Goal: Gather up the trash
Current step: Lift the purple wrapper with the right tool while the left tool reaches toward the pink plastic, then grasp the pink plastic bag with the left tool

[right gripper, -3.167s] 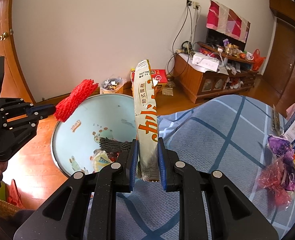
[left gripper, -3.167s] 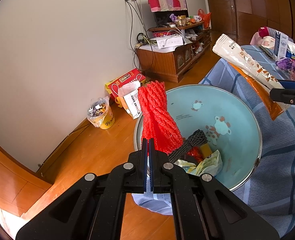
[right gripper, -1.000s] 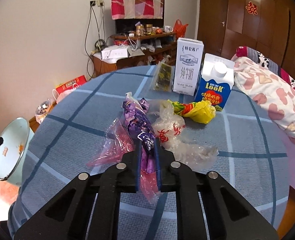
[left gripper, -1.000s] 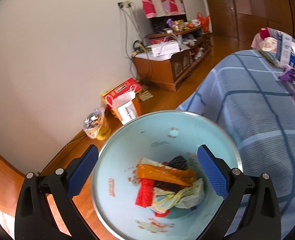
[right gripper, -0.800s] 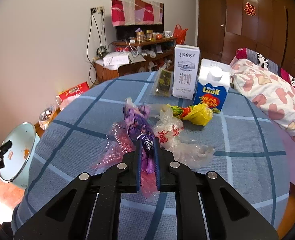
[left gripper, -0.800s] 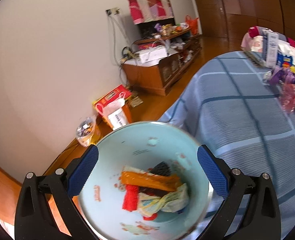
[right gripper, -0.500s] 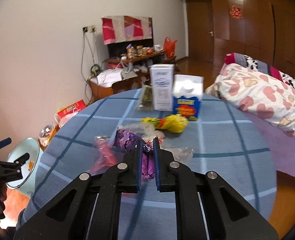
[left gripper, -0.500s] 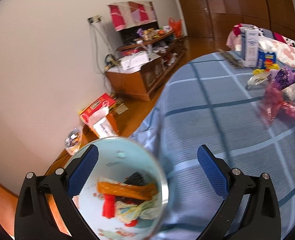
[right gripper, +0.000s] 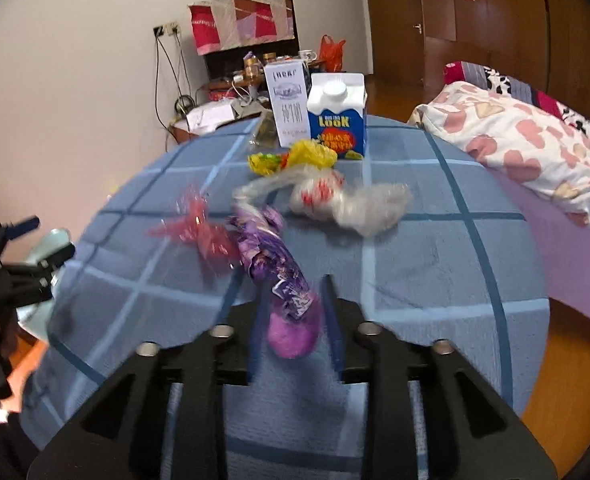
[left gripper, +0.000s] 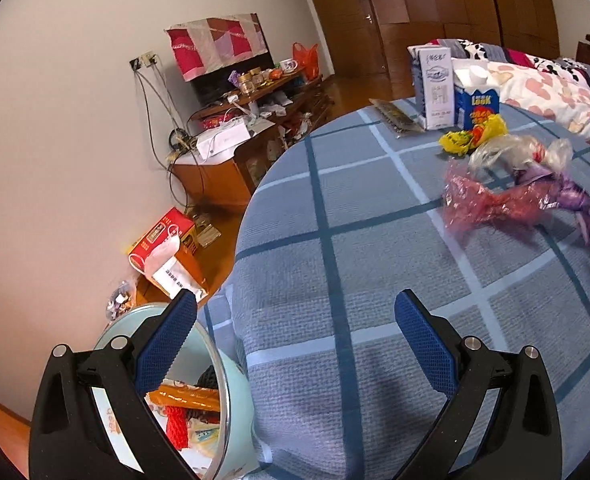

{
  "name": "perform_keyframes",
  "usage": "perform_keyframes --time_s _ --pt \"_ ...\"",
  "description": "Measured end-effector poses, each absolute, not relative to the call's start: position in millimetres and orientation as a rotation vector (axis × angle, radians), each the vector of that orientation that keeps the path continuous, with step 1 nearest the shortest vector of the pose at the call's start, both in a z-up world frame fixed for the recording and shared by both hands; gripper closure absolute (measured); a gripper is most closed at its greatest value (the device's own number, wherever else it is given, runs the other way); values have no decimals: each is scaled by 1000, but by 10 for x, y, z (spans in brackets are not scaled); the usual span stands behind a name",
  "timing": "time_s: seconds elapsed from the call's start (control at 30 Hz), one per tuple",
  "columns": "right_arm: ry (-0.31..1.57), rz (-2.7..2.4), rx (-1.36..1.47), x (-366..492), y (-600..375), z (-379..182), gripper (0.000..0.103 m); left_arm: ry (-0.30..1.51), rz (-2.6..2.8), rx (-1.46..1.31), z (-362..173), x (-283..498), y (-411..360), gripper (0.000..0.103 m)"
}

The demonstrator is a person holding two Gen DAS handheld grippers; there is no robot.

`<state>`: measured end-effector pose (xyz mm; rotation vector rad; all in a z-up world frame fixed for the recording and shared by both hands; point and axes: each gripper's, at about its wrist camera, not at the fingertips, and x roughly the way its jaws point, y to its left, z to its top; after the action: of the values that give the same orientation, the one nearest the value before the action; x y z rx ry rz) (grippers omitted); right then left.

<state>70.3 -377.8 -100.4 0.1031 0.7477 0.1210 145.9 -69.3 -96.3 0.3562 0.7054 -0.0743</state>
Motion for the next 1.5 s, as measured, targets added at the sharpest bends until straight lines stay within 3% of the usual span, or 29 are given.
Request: perform_keyframes --time_s 0.43,0.47,0.5,0.57,0.87,1.13,1.17,1.27,1.33,1.37,1.4,1.5 --pt "797 15 56 1036 -3825 -1177 57 729 -30 326 -993 1478 -400 6" --pt "821 24 60 1065 -3836 -1219 60 729 -32 326 -991 1482 -412 6" --pt "837 36 62 1079 -3845 -1248 75 728 -35 327 -990 1484 -434 6" --pt "844 67 67 1058 -3837 -1262 90 722 -46 331 -969 1485 -496 6" --pt "672 64 161 717 -4037 -873 92 674 -153 378 -890 1517 -1103 6" --pt "681 -24 221 662 -4475 -961 92 677 -235 416 -987 1743 -1631 7" --pt "682 -26 227 643 -4506 -982 92 689 -242 421 -1027 1780 -1676 9" --pt "680 -24 237 598 -4539 -1026 92 739 -286 420 -1144 1879 -1791 32" --pt "680 -19 240 581 -4541 -1040 92 769 -327 432 -1194 1903 -1863 59" --pt "678 -18 241 572 -4534 -1041 92 771 -332 423 -1200 1912 -1875 83" --pt "676 -15 241 567 -4525 -1040 92 780 -337 412 -1195 1919 -1865 91" --pt "668 -2 238 539 -4467 -1012 92 784 -344 425 -1186 1878 -1831 99"
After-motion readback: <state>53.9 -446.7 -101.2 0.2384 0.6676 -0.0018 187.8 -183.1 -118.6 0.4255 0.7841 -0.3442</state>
